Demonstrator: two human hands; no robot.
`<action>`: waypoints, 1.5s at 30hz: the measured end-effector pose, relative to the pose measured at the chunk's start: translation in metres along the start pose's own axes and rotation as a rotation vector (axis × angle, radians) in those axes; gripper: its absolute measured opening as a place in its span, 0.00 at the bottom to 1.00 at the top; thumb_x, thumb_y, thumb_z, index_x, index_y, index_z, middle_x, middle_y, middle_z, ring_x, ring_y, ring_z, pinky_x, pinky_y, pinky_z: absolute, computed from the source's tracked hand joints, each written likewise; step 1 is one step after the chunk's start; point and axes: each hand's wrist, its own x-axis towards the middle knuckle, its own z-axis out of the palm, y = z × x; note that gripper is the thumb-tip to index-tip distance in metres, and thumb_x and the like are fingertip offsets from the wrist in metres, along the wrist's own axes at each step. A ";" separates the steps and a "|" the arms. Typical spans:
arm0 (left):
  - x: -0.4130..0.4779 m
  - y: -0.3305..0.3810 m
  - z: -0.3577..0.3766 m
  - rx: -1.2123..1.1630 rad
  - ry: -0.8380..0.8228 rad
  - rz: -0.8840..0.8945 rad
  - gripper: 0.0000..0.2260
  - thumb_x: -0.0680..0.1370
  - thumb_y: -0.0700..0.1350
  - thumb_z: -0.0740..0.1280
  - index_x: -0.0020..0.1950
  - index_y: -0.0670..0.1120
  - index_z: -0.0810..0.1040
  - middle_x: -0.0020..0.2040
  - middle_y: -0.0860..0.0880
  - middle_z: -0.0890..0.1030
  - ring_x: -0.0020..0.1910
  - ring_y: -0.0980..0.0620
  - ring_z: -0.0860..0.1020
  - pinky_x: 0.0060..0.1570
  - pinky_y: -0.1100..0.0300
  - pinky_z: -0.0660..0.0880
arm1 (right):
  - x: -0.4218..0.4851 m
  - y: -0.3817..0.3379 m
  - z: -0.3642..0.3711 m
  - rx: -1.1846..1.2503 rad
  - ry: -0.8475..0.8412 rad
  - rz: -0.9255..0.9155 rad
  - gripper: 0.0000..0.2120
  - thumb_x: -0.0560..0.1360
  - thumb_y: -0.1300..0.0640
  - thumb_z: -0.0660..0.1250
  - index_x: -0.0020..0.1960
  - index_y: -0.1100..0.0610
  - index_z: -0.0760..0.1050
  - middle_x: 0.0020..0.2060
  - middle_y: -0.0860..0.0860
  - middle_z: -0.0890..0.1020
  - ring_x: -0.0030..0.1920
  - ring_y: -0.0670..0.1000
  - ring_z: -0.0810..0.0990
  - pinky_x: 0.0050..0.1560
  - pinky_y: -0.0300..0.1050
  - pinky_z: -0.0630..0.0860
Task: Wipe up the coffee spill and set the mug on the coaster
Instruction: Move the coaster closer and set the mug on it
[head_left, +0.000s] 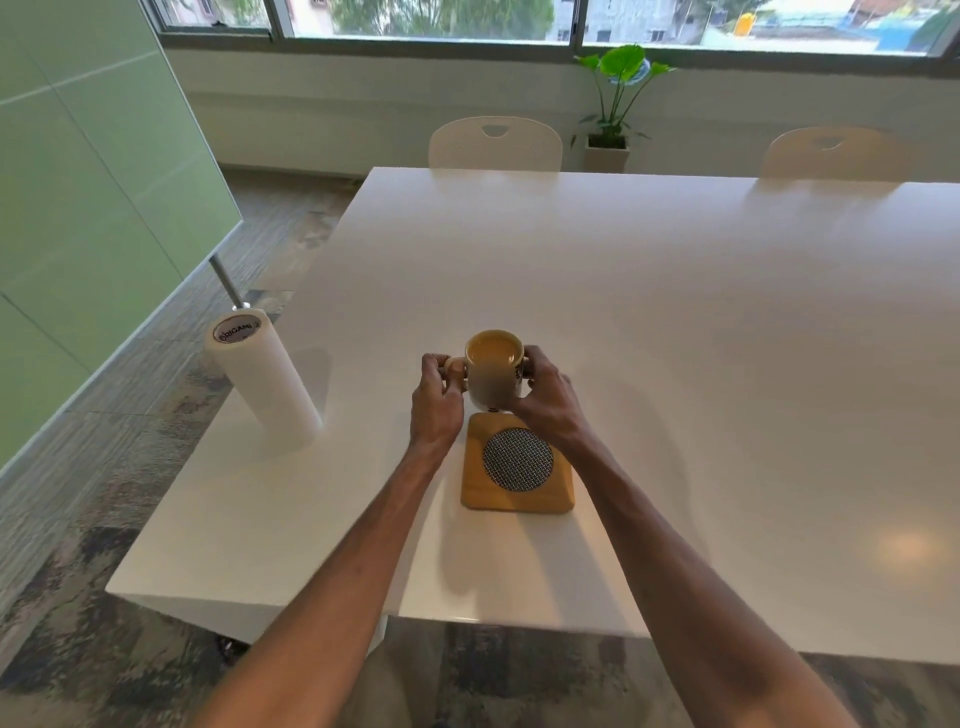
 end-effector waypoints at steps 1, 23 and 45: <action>-0.005 -0.001 0.001 0.001 -0.004 -0.002 0.12 0.90 0.50 0.60 0.67 0.43 0.72 0.60 0.42 0.84 0.59 0.40 0.85 0.63 0.37 0.82 | -0.006 0.001 -0.001 -0.003 0.003 -0.003 0.36 0.69 0.51 0.86 0.71 0.57 0.74 0.56 0.49 0.83 0.55 0.49 0.80 0.50 0.39 0.75; -0.073 -0.011 0.000 -0.027 -0.113 -0.015 0.12 0.90 0.51 0.61 0.66 0.43 0.73 0.59 0.42 0.84 0.59 0.40 0.85 0.62 0.35 0.81 | -0.090 0.000 -0.015 -0.053 0.044 0.086 0.32 0.70 0.51 0.85 0.68 0.59 0.75 0.52 0.51 0.84 0.52 0.55 0.84 0.47 0.47 0.78; -0.082 -0.024 0.003 0.027 -0.114 0.034 0.08 0.90 0.49 0.60 0.63 0.45 0.73 0.53 0.48 0.81 0.54 0.44 0.81 0.54 0.44 0.80 | -0.107 -0.002 -0.013 -0.079 0.073 0.141 0.30 0.70 0.56 0.83 0.68 0.58 0.75 0.51 0.53 0.84 0.51 0.56 0.84 0.51 0.54 0.83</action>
